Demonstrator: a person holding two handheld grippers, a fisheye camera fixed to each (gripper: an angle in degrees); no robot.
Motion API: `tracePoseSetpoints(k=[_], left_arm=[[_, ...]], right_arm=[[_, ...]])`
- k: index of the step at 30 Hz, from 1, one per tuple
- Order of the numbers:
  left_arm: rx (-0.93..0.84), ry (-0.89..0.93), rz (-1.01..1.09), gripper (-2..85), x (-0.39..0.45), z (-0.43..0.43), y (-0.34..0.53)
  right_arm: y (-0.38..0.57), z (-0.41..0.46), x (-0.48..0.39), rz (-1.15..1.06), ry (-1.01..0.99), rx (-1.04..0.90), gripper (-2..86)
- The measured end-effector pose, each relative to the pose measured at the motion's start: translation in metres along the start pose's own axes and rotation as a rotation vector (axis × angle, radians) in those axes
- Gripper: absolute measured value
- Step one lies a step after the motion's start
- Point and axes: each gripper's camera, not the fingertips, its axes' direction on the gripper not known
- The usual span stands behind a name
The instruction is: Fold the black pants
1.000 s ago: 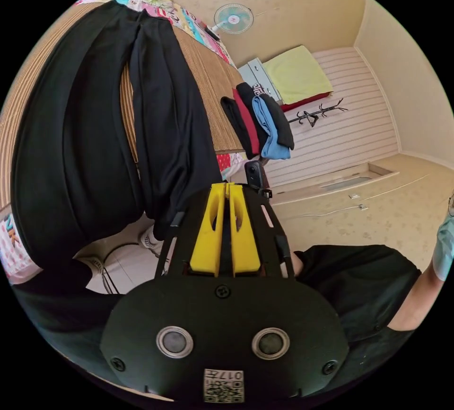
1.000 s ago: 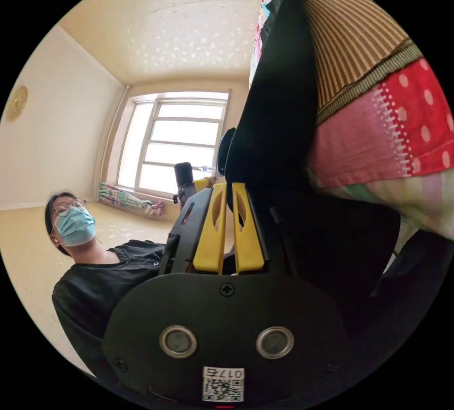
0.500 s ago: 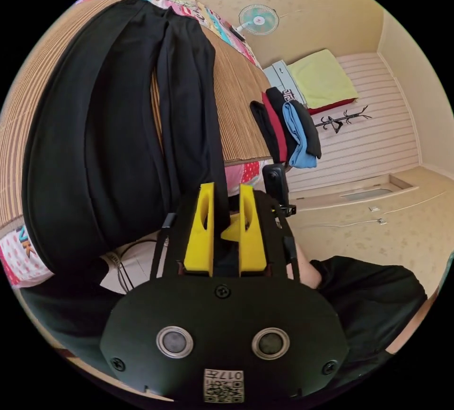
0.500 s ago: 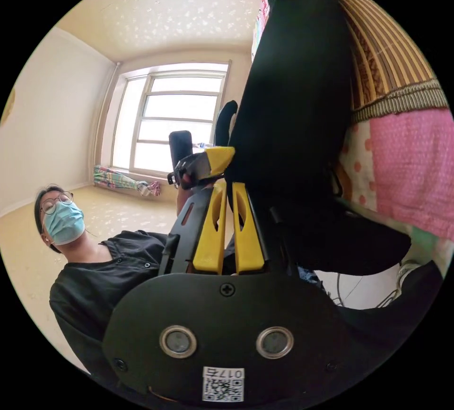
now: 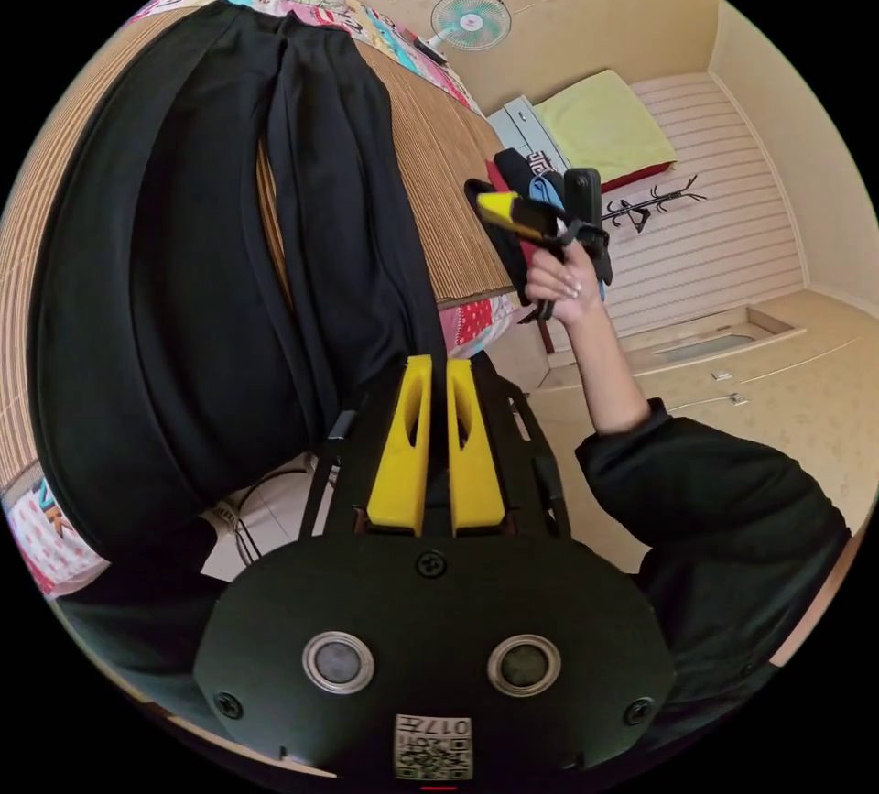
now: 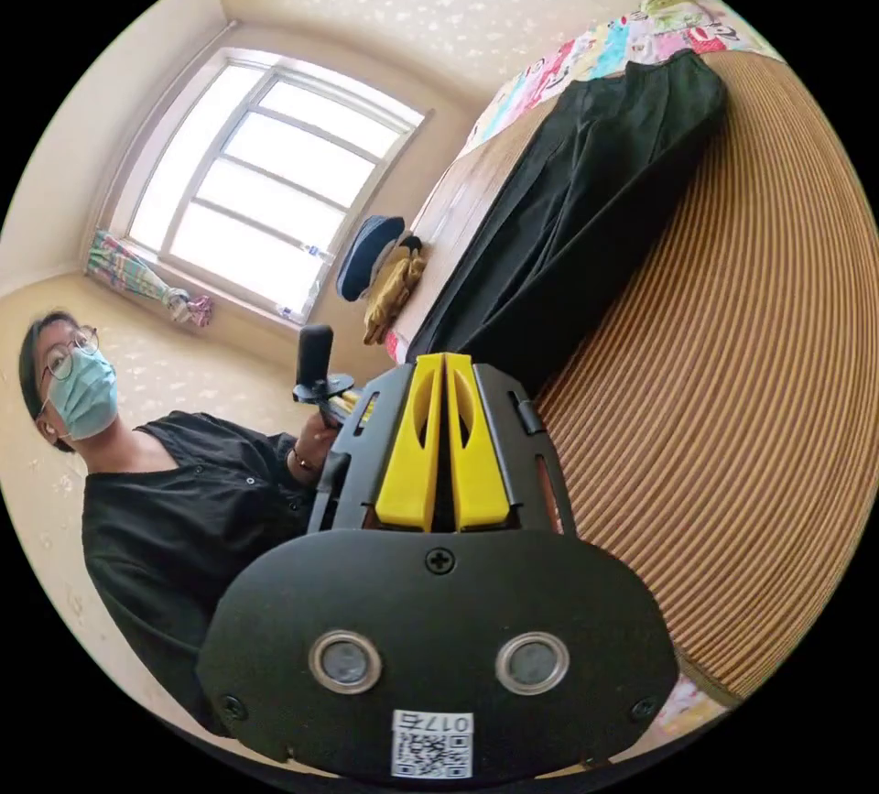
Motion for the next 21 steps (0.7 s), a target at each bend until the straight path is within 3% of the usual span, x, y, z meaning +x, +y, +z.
tracePoseSetpoints(k=[7, 11, 16, 21], left_arm=[[-0.004, -0.076, 0.030, 1.3, 0.015, -0.004, 0.000], [-0.011, -0.076, 0.050, 1.5, 0.021, -0.009, 0.002], [-0.008, -0.073, 0.063, 1.5, 0.020, -0.017, 0.001], [-0.001, -0.042, 0.064, 1.5, 0.016, -0.028, -0.001]], right_arm=[[-0.121, -0.013, 0.114, 0.230, 0.169, 0.237, 11.7], [-0.169, 0.008, 0.141, 0.356, 0.399, 0.286, 13.7], [-0.201, 0.029, 0.170, 0.411, 0.244, 0.421, 12.9], [-0.235, 0.065, 0.182, 0.479, 0.376, 0.350, 8.4]])
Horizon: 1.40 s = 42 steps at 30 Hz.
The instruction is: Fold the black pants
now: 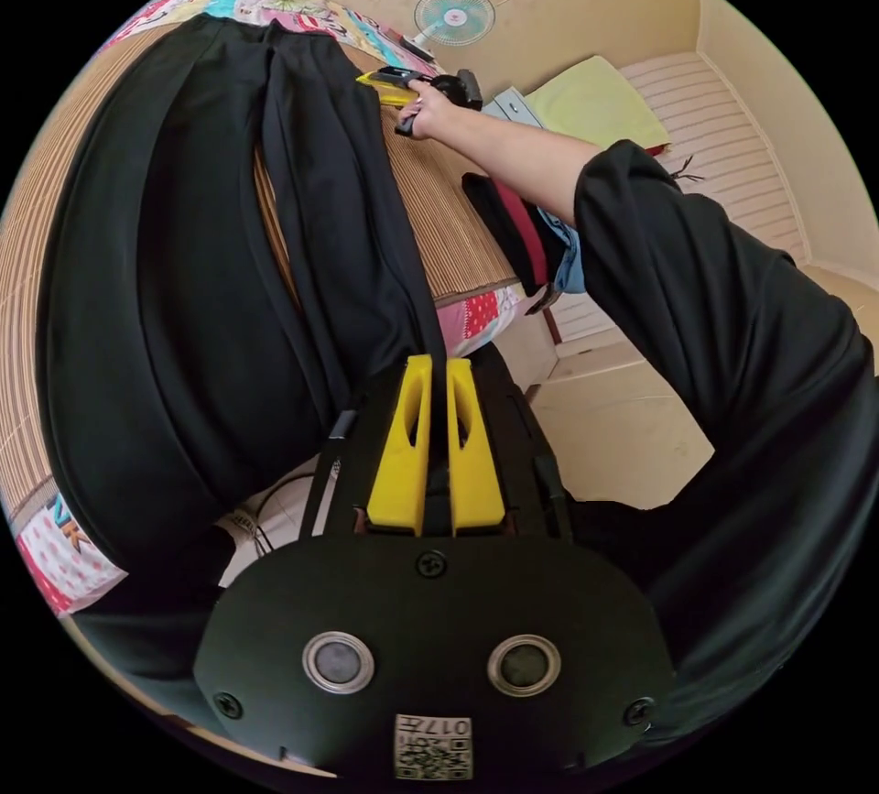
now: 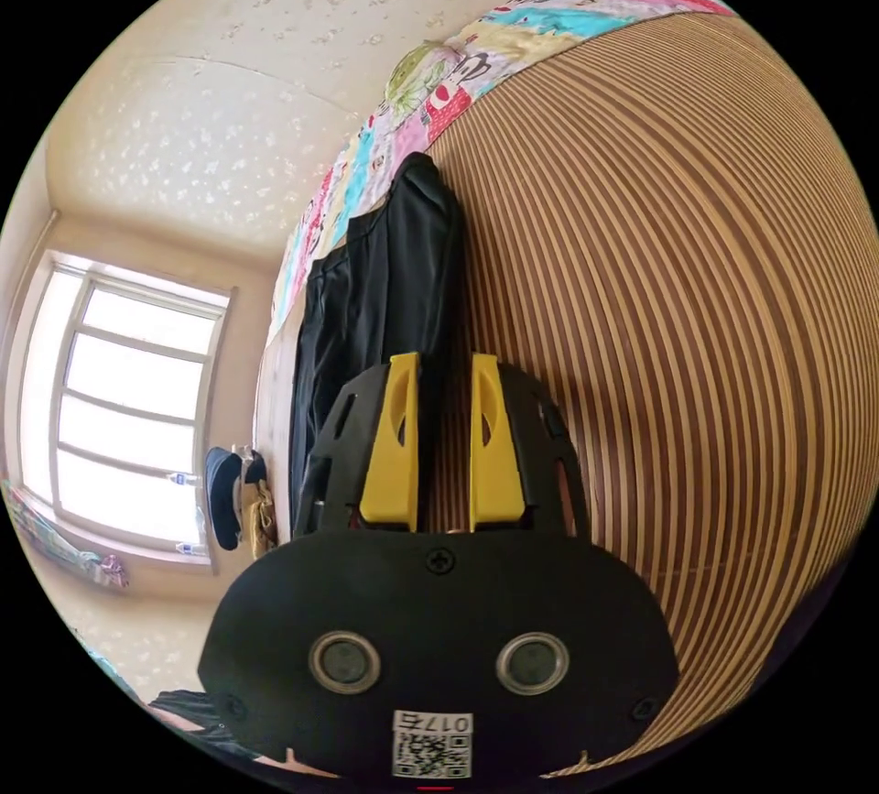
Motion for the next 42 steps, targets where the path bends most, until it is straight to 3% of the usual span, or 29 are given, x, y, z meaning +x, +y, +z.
tracePoseSetpoints(k=[3, 6, 8, 11, 14, 20, 24, 28, 33, 42], left_arm=[[0.029, -0.029, 0.036, 1.3, 0.001, -0.010, 0.001], [0.042, 0.025, 0.026, 1.1, -0.003, -0.019, 0.003], [0.054, 0.022, 0.020, 0.8, -0.005, -0.032, 0.006], [0.103, 0.029, -0.010, 0.4, -0.010, -0.058, 0.020], [0.166, 0.050, -0.072, 0.1, -0.027, -0.090, 0.042], [0.294, 0.003, -0.243, 0.7, -0.081, -0.177, 0.088], [0.262, -0.027, -0.360, 0.4, -0.122, -0.202, 0.102], [0.213, 0.009, -0.436, 0.4, -0.153, -0.202, 0.111], [0.197, 0.057, -0.434, 1.3, -0.162, -0.197, 0.110], [0.188, 0.035, -0.406, 5.7, -0.158, -0.219, 0.099]], right_arm=[[-0.005, 0.019, -0.016, 0.000, 0.003, 0.011, 5.1], [-0.008, 0.038, -0.068, -0.097, 0.251, 0.000, 3.6], [0.004, 0.057, -0.142, -0.341, 0.458, 0.049, 3.1], [0.032, 0.085, -0.233, -0.570, 0.597, 0.153, 2.8], [0.055, 0.116, -0.309, -0.700, 0.553, 0.202, 2.7], [0.067, 0.193, -0.379, -0.685, 0.389, 0.166, 2.5], [0.059, 0.252, -0.371, -0.685, 0.264, -0.039, 2.3], [0.061, 0.261, -0.334, -0.694, -0.027, -0.185, 2.1], [0.113, 0.216, -0.279, -0.717, -0.009, -0.238, 2.3], [0.289, 0.093, -0.142, -0.587, -0.054, -0.288, 3.5]])
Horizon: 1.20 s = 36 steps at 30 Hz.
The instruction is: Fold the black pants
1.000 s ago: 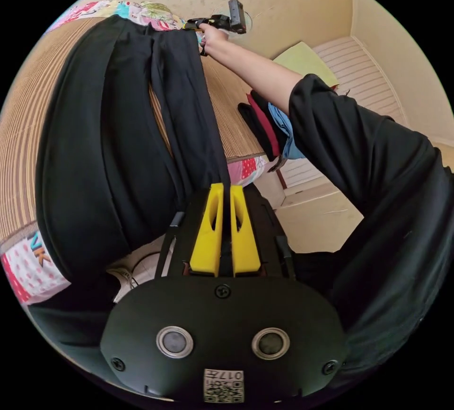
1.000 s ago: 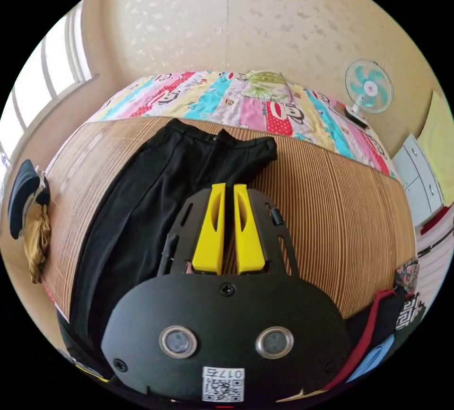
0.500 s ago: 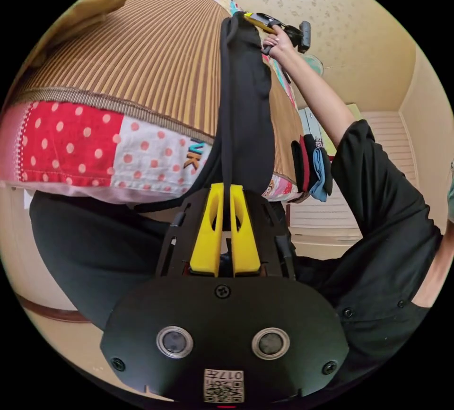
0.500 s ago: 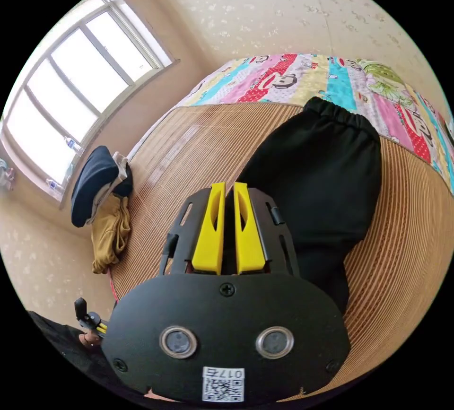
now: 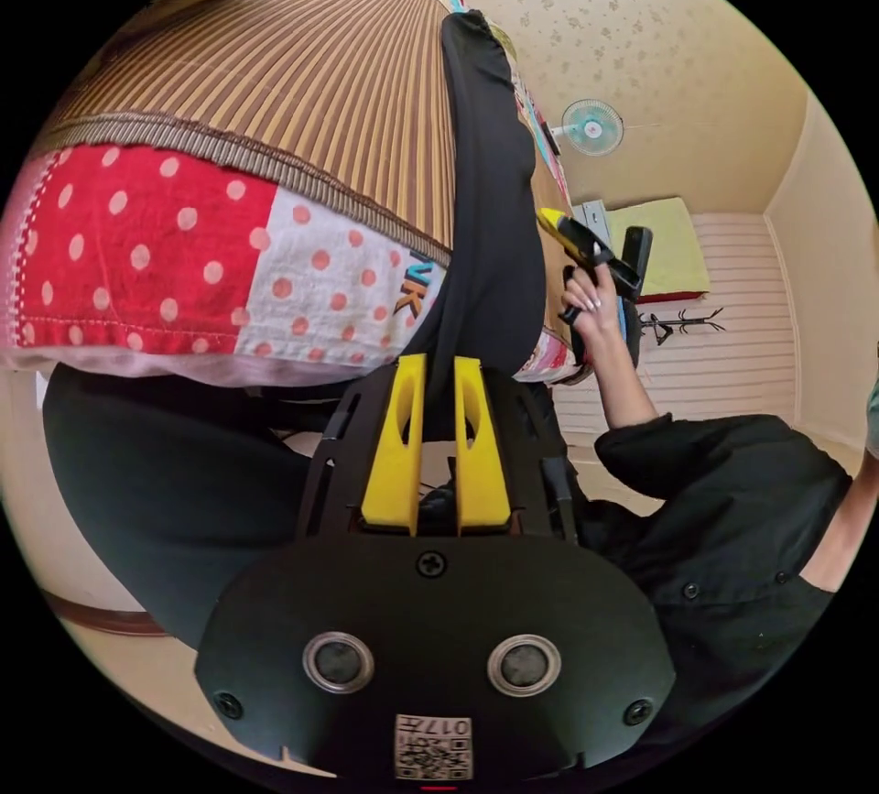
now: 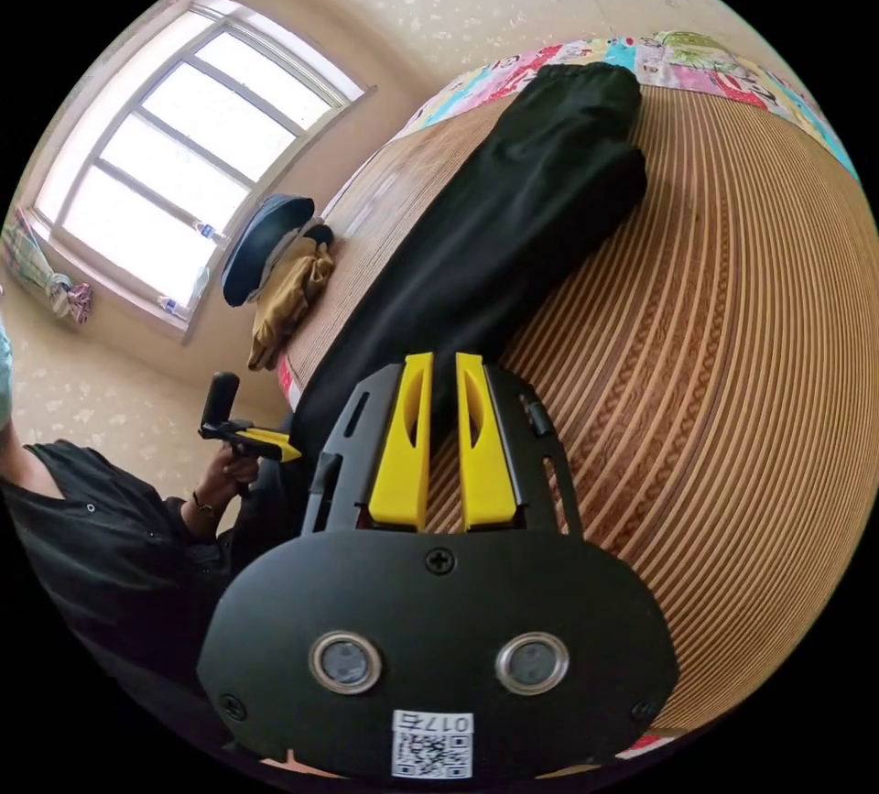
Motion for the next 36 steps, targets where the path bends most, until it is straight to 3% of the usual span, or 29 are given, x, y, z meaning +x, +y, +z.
tracePoseSetpoints(k=[5, 11, 14, 20, 23, 31, 36], left_arm=[[0.006, -0.053, 0.012, 6.0, 0.015, -0.015, 0.000], [0.008, -0.119, 0.000, 5.1, 0.028, -0.027, 0.005], [0.038, -0.135, 0.026, 5.2, 0.037, -0.035, 0.008], [-0.022, -0.112, -0.009, 3.1, 0.034, -0.020, 0.003], [-0.070, -0.047, 0.084, 1.7, 0.046, -0.021, 0.007], [-0.100, -0.181, 0.007, -0.7, 0.039, -0.019, 0.019], [-0.017, -0.172, 0.047, -0.2, 0.054, -0.034, 0.034]], right_arm=[[0.093, -0.021, -0.026, -0.043, -0.002, -0.008, 4.5], [0.134, -0.004, -0.038, -0.039, 0.016, -0.098, 6.5], [0.154, -0.010, -0.032, 0.027, -0.048, -0.007, 7.1], [0.179, -0.030, 0.002, 0.126, -0.196, 0.068, 2.5], [0.189, -0.051, 0.008, 0.106, -0.259, 0.135, 1.7], [0.197, -0.046, 0.008, 0.035, -0.112, 0.028, 1.2], [0.199, -0.053, 0.012, 0.027, -0.155, 0.042, 1.6]])
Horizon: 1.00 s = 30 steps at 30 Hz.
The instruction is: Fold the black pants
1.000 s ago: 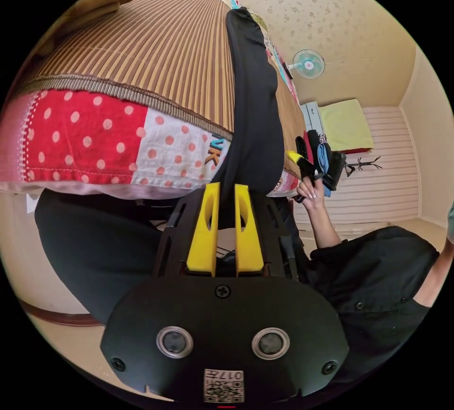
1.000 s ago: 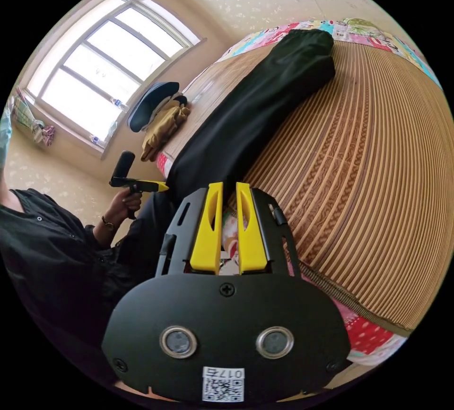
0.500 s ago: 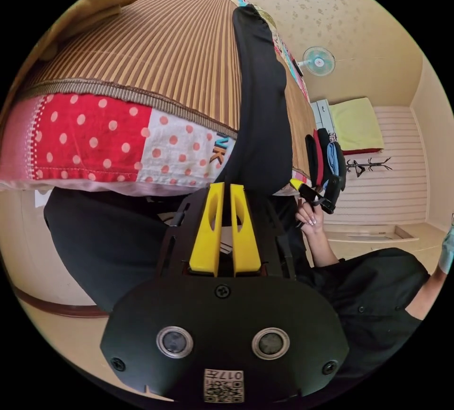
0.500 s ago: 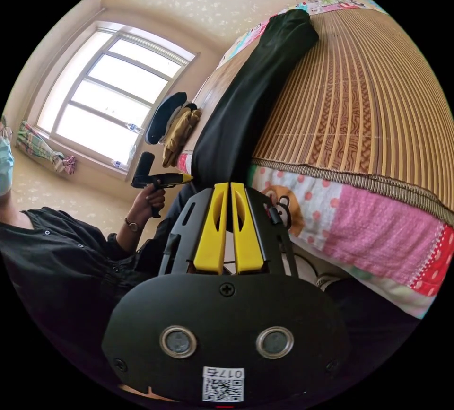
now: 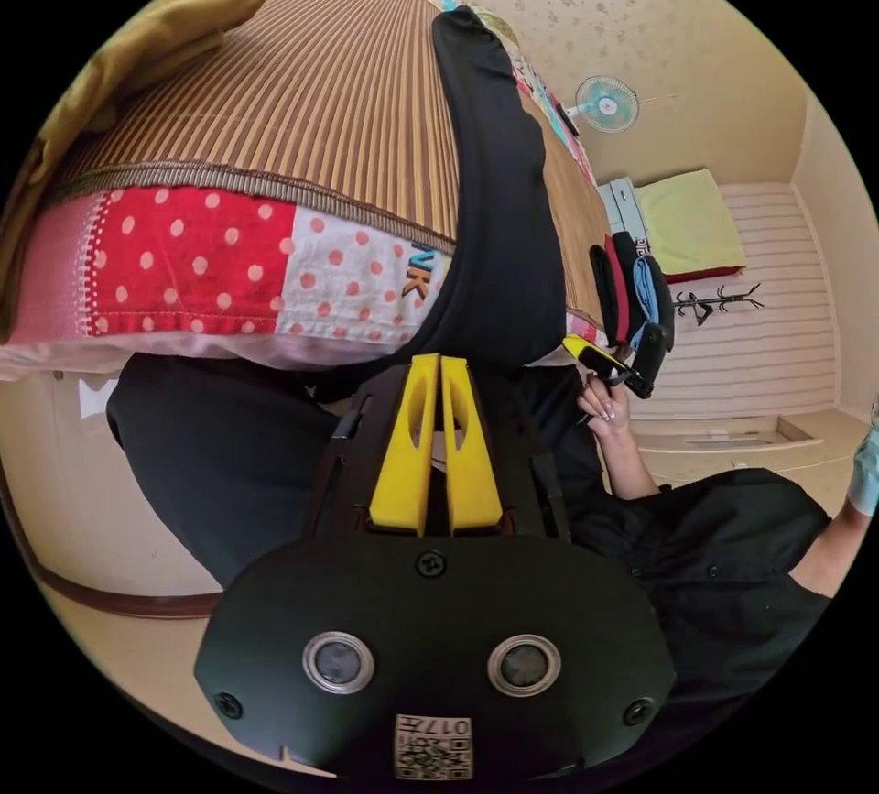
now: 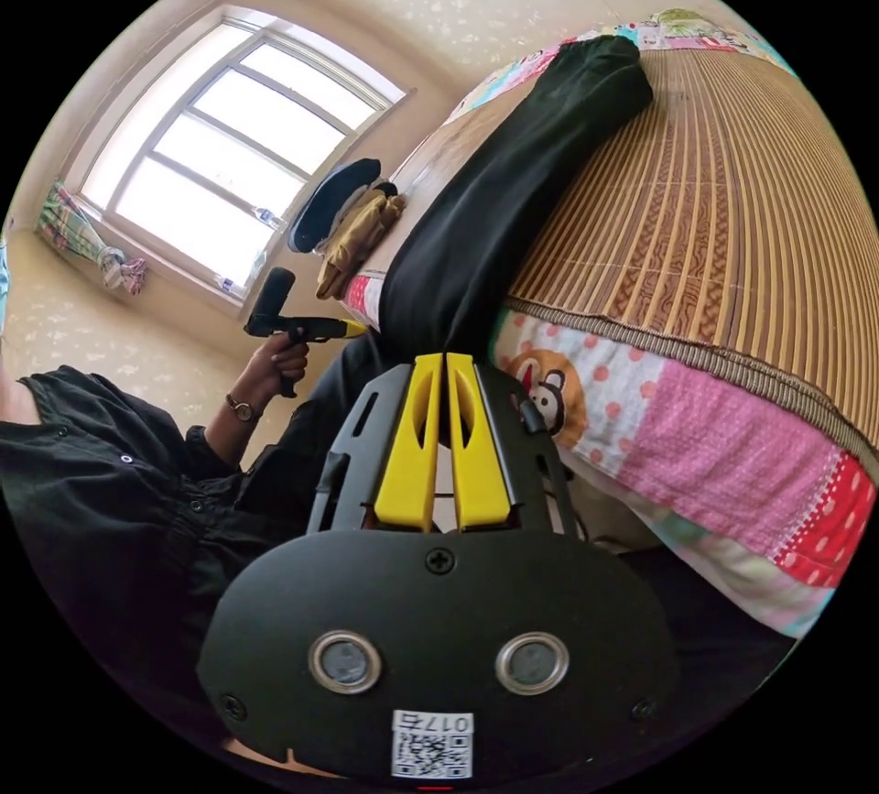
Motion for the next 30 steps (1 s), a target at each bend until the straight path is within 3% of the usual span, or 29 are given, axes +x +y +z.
tracePoseSetpoints(k=[5, 13, 30], left_arm=[[0.088, -0.009, 0.038, 10.4, 0.010, -0.002, 0.001], [0.103, -0.050, 0.048, 7.2, 0.017, 0.026, 0.003], [0.105, -0.111, 0.030, 4.7, 0.032, 0.035, 0.030]], right_arm=[[0.007, -0.009, 0.027, 0.105, -0.008, -0.014, 4.2], [0.008, -0.009, 0.029, 0.141, -0.092, -0.008, 4.6], [0.019, 0.006, 0.015, 0.166, 0.013, -0.014, 2.7]])
